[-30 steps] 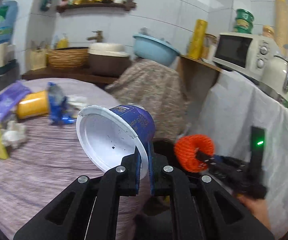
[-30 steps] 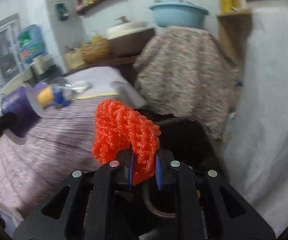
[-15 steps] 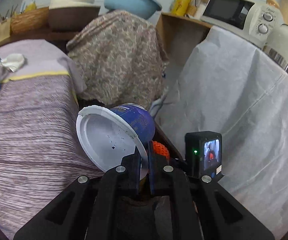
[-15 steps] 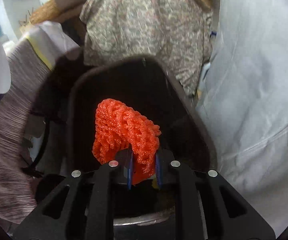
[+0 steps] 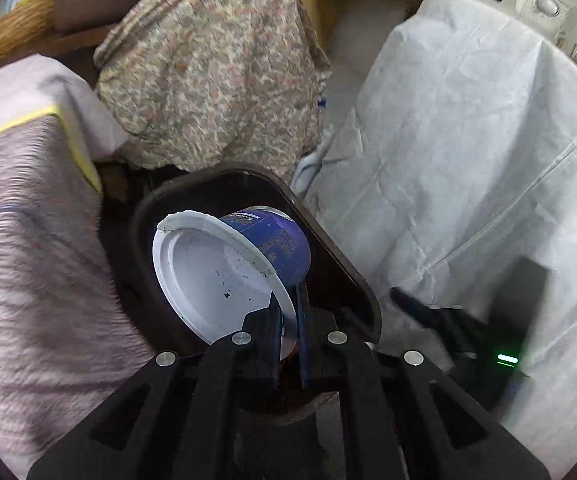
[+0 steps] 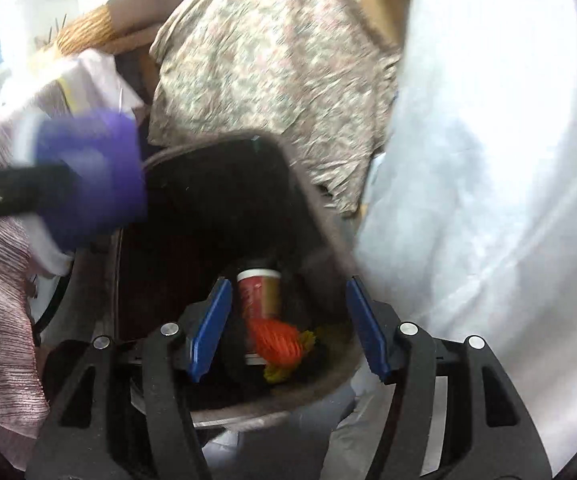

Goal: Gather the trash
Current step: 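Carry both items to the black bin and release them from both tools, then move both tools back over the table toward the remaining trash, then grasp the white tissue with the right tool while the left tool grasps a wrapper strip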

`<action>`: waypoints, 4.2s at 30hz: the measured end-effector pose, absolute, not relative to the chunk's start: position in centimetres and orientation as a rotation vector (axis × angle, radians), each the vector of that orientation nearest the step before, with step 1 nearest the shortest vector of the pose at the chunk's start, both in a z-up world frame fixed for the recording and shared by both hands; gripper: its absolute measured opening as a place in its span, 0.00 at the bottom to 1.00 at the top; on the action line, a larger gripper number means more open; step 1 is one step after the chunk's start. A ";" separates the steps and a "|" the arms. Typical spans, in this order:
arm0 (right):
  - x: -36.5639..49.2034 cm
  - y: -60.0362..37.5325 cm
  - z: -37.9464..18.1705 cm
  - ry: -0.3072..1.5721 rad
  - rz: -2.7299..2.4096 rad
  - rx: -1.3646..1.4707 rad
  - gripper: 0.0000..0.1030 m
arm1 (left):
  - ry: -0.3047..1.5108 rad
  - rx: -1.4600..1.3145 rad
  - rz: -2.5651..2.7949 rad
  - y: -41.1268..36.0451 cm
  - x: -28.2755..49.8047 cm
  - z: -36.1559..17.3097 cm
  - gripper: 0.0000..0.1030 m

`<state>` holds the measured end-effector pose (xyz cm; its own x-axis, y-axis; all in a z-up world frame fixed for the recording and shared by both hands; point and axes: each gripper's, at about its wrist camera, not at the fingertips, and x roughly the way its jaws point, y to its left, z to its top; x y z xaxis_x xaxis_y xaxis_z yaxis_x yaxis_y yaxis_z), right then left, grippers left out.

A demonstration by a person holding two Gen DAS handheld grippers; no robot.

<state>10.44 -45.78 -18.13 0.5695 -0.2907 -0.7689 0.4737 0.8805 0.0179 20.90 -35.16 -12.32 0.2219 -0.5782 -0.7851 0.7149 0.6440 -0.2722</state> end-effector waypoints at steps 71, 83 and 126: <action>16.8 -22.0 -3.0 0.658 0.191 0.100 0.66 | 0.724 -0.205 0.123 2.3 31.3 -2.6 0.83; 19.1 -19.7 -2.4 0.671 0.293 0.059 0.66 | 0.685 -0.322 0.074 7.1 27.9 -2.5 0.18; 29.8 -7.2 -3.3 0.746 0.551 -0.203 0.18 | 0.635 -0.328 -0.042 10.3 18.1 -2.6 0.03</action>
<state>29.78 -7.21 -3.31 0.6013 0.4013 -0.6909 -0.5418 0.8403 0.0165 18.09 10.28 -2.57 0.8061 -0.1388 -0.5753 -0.0610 0.9474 -0.3141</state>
